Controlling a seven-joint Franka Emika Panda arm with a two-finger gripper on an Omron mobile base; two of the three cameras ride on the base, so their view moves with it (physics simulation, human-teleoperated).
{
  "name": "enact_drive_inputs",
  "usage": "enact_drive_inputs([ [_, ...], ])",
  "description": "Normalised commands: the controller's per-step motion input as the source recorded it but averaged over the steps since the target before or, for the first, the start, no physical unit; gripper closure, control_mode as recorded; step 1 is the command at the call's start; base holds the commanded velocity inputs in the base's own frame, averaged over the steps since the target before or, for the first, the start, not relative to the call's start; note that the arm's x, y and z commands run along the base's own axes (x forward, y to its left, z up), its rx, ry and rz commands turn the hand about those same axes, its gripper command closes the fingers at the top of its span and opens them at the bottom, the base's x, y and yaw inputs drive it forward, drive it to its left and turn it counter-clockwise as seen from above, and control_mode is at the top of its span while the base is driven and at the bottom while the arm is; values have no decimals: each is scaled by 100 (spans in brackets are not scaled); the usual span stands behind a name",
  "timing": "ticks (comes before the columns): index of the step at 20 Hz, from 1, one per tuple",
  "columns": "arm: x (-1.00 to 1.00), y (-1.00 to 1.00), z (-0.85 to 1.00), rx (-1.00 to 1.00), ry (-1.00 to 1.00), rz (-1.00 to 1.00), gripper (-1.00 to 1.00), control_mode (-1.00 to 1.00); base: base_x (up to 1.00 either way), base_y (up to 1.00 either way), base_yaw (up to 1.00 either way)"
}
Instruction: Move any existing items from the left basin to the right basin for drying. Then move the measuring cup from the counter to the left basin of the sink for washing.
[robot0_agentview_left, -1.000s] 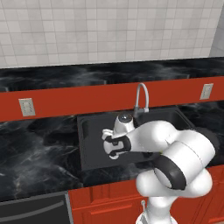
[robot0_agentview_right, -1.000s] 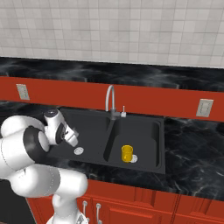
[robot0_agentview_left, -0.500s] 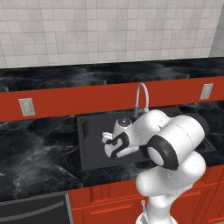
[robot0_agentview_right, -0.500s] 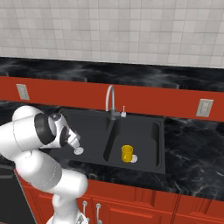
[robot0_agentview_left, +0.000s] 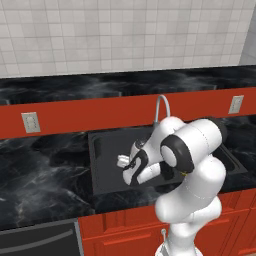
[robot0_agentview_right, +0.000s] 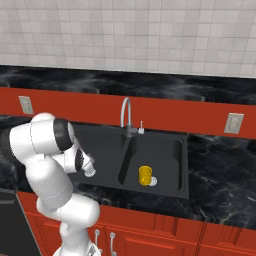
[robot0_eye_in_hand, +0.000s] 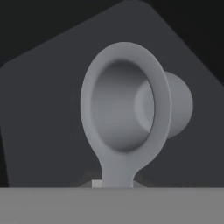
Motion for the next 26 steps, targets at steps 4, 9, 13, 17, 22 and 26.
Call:
enact_drive_inputs([
  [4,18,0,-17,0,0,0,100,-100,0,0,0],
  [9,16,0,-18,0,0,0,100,-100,0,0,0],
  [13,18,0,-19,0,0,0,100,-100,0,0,0],
  [17,16,0,-22,0,0,0,100,-100,0,0,0],
  [22,9,0,-27,0,0,0,100,-100,0,0,0],
  [26,1,0,-29,0,0,0,100,-100,0,0,0],
])
